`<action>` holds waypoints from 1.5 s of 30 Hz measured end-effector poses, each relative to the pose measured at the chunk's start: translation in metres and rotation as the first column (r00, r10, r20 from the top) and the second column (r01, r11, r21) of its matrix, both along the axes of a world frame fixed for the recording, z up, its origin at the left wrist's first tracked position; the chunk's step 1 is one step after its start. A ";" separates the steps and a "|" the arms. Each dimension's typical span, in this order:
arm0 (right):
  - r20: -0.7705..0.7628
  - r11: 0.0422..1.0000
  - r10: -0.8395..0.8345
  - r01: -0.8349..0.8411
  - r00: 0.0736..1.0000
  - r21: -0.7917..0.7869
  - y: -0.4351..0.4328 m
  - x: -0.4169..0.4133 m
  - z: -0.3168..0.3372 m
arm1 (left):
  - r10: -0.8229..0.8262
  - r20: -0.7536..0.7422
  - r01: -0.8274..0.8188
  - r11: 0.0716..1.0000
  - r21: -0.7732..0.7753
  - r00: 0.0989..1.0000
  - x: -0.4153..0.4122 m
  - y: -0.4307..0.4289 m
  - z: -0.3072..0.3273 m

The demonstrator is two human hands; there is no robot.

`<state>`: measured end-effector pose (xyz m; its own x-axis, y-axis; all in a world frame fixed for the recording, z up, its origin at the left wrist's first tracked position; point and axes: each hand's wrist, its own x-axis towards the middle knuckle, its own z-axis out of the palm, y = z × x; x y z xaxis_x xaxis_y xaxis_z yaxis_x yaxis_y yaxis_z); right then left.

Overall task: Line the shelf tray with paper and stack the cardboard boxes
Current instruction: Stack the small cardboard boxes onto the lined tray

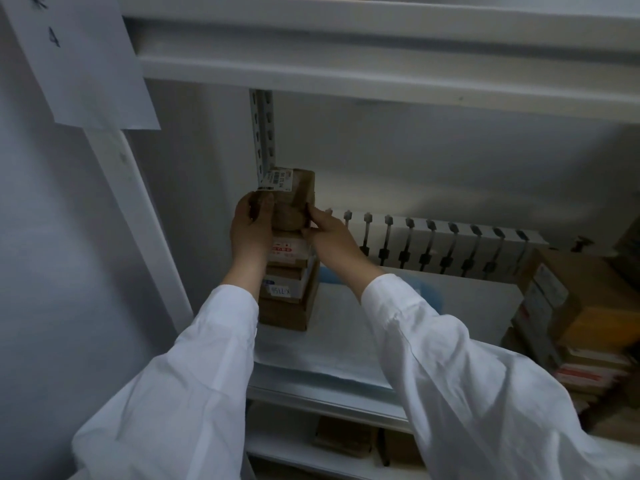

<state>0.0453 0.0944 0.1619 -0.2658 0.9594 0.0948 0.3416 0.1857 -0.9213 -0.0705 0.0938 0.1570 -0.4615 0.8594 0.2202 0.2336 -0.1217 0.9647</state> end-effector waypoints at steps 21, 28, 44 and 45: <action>-0.039 0.979 -0.205 0.205 0.978 -0.011 -0.019 0.087 0.005 | 0.356 -0.238 -0.233 0.875 0.425 0.904 0.092 -0.026 0.013; 0.028 0.932 -0.355 0.351 0.934 0.093 -0.033 0.158 0.009 | -0.165 0.089 0.140 0.961 0.237 0.982 0.171 -0.031 -0.002; 0.637 0.720 -0.613 0.663 0.466 0.208 -0.073 0.318 -0.018 | -0.378 0.564 0.646 0.643 -0.410 0.734 0.319 -0.054 -0.059; 0.628 0.720 -0.613 0.667 0.479 0.193 -0.073 0.320 -0.020 | -0.378 0.571 0.657 0.622 -0.426 0.729 0.324 -0.054 -0.060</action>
